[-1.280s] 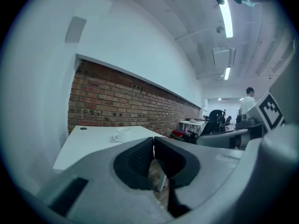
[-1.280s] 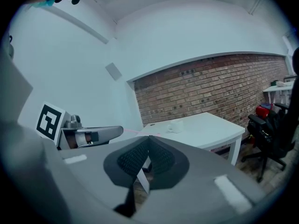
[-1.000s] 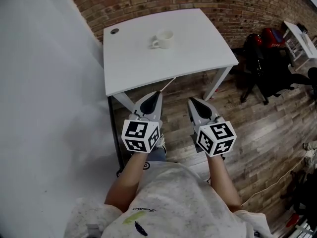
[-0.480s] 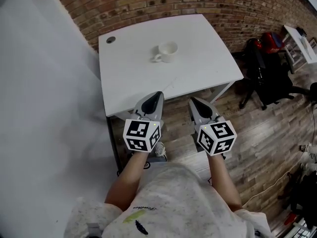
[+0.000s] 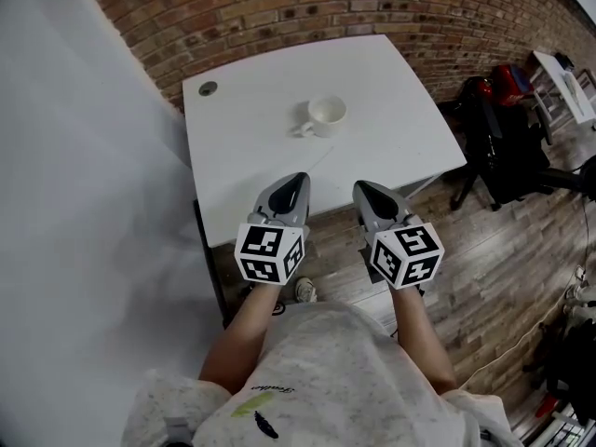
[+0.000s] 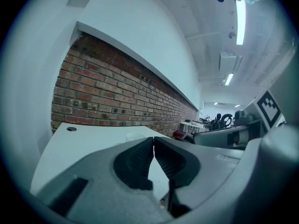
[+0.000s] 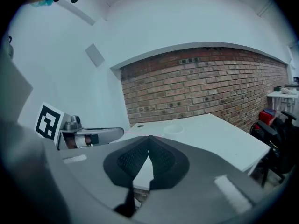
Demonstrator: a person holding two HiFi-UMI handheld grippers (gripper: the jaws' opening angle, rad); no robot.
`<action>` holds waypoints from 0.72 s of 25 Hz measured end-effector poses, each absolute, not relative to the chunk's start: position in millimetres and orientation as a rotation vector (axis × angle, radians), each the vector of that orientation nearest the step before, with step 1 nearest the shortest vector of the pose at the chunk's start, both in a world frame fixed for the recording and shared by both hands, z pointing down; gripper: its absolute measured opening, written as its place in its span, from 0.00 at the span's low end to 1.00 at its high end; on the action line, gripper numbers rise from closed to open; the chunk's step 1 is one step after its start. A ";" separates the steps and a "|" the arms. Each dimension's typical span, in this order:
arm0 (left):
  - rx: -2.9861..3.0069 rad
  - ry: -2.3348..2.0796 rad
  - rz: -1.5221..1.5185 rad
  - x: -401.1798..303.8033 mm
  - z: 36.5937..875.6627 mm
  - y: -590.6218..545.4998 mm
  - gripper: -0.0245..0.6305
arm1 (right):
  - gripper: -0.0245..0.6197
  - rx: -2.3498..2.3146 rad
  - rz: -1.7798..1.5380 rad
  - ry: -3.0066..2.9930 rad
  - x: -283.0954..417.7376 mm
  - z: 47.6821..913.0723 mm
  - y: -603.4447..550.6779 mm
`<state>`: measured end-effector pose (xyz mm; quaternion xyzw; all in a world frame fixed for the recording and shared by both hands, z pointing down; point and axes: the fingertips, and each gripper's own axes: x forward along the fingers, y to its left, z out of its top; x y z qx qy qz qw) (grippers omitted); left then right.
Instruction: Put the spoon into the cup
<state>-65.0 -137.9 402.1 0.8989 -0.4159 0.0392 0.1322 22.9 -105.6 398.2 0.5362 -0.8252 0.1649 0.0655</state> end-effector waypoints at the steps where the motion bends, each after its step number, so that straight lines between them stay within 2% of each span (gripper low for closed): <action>1: 2.609 -1.202 0.115 -67.1 402.3 -143.6 0.04 | 0.05 1.618 0.496 -2.488 20.0 397.6 -111.8; 9: 2.614 -1.172 0.114 -78.1 406.8 -180.7 0.04 | 0.05 1.633 0.477 -2.471 6.2 396.8 -147.8; 18: 2.620 -1.172 0.123 -62.8 414.5 -208.8 0.04 | 0.05 1.645 0.472 -2.464 24.6 403.6 -170.0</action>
